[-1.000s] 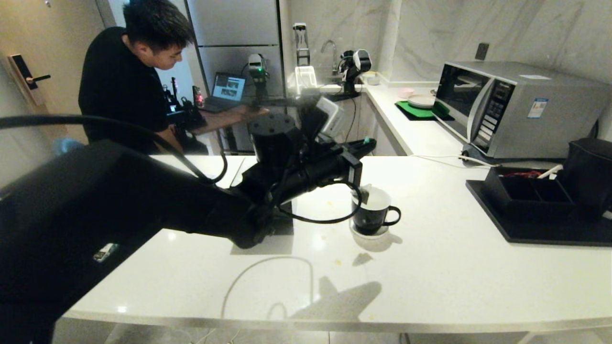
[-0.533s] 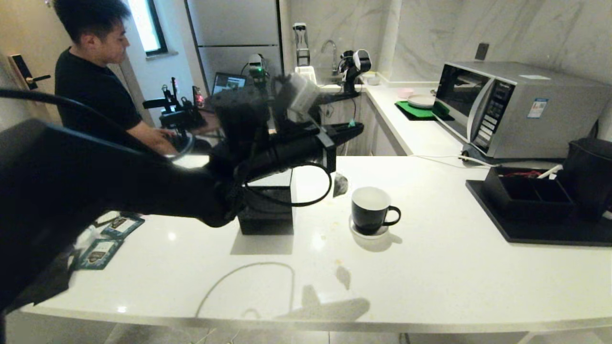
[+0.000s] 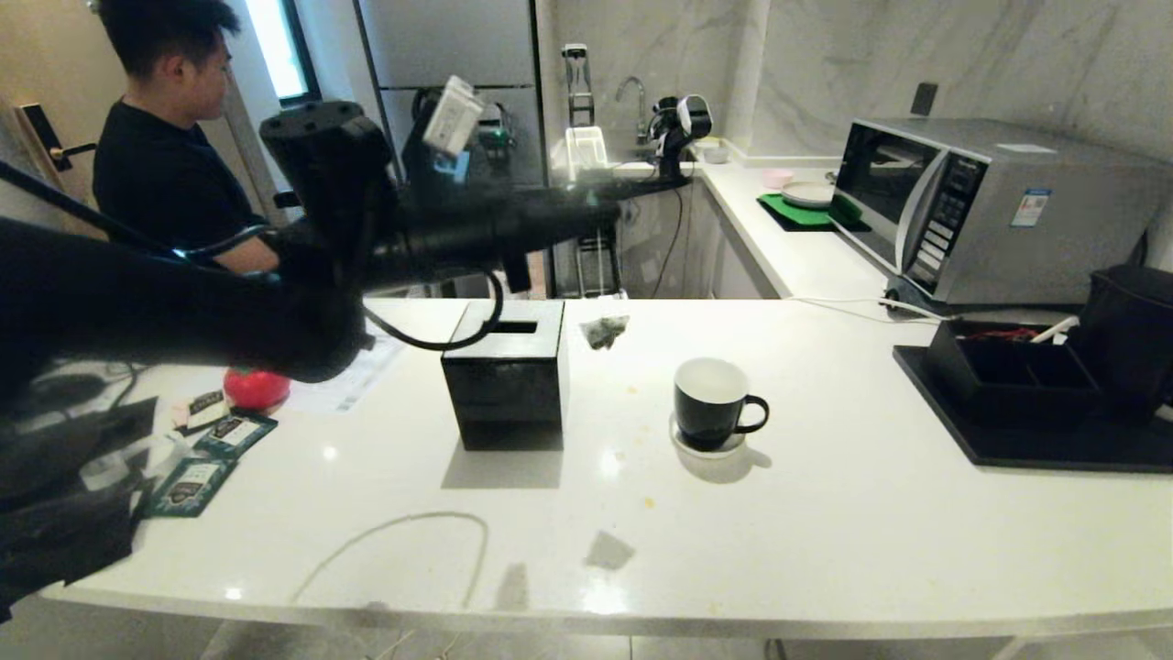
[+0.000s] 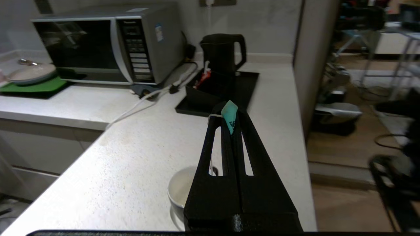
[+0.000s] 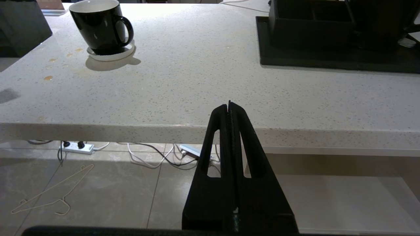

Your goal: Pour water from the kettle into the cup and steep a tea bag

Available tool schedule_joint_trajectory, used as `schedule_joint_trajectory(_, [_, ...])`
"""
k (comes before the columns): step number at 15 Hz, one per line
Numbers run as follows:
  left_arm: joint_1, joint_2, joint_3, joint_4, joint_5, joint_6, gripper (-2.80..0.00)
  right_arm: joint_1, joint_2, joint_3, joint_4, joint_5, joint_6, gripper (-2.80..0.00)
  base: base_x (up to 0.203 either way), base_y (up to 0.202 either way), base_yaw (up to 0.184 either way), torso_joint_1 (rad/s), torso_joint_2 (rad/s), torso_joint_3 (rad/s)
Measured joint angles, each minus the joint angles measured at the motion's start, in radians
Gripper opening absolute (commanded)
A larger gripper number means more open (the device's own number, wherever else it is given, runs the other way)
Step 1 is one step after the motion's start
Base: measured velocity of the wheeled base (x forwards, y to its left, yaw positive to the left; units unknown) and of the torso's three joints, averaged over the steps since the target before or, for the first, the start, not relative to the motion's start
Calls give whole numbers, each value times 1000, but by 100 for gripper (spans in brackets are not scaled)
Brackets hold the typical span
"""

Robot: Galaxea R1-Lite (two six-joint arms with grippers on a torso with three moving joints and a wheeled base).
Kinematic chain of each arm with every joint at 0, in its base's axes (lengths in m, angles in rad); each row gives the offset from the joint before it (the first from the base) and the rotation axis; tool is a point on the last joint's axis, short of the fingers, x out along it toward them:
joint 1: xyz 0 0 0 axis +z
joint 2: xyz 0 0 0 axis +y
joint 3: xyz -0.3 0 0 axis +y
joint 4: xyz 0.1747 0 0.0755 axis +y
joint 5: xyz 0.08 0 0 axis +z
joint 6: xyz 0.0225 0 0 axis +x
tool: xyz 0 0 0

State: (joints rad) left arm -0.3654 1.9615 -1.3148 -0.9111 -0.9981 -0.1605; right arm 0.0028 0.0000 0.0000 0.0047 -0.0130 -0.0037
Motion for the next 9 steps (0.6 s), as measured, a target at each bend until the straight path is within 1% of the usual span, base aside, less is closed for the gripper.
schedule_joint_trajectory(1, [26, -6, 2, -1, -46, -19, -280, 0, 0, 0, 0, -1, 0, -280, 0, 0, 0, 0, 0, 0])
schedule_joint_trajectory(4, [83, -14, 3, -2, -118, -31, -280, 0, 0, 0, 0, -1, 0, -280, 0, 0, 0, 0, 0, 0])
schedule_joint_trajectory(7, [135, -14, 4, -1, -225, -60, -280, 0, 0, 0, 0, -1, 0, -280, 0, 0, 0, 0, 0, 0])
schedule_joint_trajectory(9, [154, -7, -1, -3, -265, -68, -280, 0, 0, 0, 0, 0, -1, -280, 0, 0, 0, 0, 0, 0])
